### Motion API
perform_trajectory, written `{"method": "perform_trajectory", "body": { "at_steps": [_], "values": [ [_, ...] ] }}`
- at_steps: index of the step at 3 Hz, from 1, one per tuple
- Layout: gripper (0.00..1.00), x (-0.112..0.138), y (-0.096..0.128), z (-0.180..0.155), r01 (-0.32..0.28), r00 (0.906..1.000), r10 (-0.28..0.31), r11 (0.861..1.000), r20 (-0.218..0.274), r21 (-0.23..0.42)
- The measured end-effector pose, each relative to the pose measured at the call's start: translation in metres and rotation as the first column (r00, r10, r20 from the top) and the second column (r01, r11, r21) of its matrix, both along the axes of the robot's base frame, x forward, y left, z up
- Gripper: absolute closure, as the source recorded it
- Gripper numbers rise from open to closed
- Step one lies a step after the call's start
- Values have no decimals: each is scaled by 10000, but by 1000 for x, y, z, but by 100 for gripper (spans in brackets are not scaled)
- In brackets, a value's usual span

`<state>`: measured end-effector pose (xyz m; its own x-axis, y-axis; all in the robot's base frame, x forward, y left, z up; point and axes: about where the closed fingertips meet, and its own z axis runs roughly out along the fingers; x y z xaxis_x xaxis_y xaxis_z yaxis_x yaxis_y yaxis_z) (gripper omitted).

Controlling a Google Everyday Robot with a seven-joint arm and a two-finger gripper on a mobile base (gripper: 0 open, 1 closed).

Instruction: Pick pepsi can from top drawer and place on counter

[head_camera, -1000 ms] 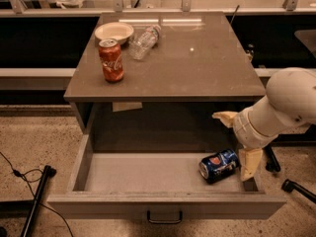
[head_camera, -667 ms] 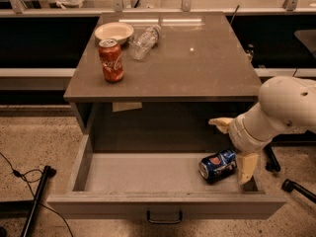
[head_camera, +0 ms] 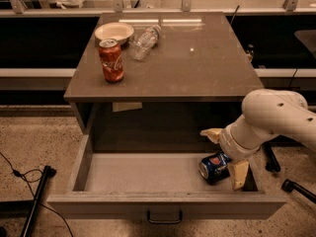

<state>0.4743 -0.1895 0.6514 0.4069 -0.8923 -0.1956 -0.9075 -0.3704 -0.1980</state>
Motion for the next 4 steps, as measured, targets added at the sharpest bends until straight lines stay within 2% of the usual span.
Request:
{"method": "perform_trajectory", "body": {
  "at_steps": [1, 2, 3, 4],
  "values": [
    [0, 3, 2, -15, -30, 9999, 28, 9999, -117, -161],
    [17, 4, 1, -30, -18, 9995, 7, 9994, -325, -336],
    [29, 4, 0, -39, -11, 9987, -13, 9989, -513, -466],
    [32, 3, 0, -41, -32, 9982, 3, 9988, -597, -492]
  ]
}}
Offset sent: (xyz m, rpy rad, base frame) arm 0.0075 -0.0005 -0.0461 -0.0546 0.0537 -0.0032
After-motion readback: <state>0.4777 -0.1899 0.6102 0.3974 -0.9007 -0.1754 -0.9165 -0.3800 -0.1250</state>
